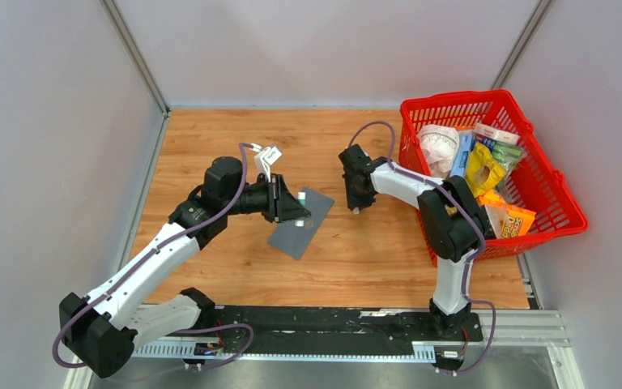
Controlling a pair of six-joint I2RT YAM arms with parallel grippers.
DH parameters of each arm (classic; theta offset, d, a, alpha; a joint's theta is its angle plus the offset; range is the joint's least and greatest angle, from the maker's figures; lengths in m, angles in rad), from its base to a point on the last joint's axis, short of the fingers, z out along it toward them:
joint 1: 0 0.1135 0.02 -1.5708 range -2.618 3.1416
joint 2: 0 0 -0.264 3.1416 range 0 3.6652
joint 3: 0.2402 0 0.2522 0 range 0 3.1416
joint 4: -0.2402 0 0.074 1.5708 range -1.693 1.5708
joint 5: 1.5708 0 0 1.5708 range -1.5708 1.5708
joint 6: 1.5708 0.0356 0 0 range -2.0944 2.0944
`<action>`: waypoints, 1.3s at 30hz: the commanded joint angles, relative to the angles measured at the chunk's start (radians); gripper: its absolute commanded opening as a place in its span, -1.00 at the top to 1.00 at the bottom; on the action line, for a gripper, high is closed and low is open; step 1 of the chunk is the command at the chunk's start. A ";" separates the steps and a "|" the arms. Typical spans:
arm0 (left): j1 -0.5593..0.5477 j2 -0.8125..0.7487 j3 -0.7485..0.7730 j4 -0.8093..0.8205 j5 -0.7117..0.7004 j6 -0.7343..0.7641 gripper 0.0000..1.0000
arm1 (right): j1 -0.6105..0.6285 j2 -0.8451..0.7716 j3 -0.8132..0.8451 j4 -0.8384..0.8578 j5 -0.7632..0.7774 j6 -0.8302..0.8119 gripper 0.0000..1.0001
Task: Place the letter into the envelope and seal it
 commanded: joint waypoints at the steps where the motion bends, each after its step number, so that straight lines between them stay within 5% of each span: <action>1: -0.001 0.011 0.034 0.043 0.047 0.005 1.00 | -0.002 -0.035 0.021 -0.002 -0.019 0.025 0.60; 13: 0.001 0.047 0.022 0.214 0.272 -0.028 1.00 | -0.002 -0.360 0.076 -0.054 -0.040 0.112 0.70; 21: 0.001 0.082 0.008 0.304 0.268 -0.086 1.00 | -0.002 -0.615 0.071 0.073 -0.133 0.276 0.70; 29: -0.018 0.128 0.007 0.436 0.248 -0.165 1.00 | 0.012 -0.701 0.022 0.231 -0.241 0.416 0.68; 39: -0.035 0.165 0.010 0.531 0.223 -0.209 1.00 | 0.133 -0.736 -0.050 0.387 -0.175 0.514 0.68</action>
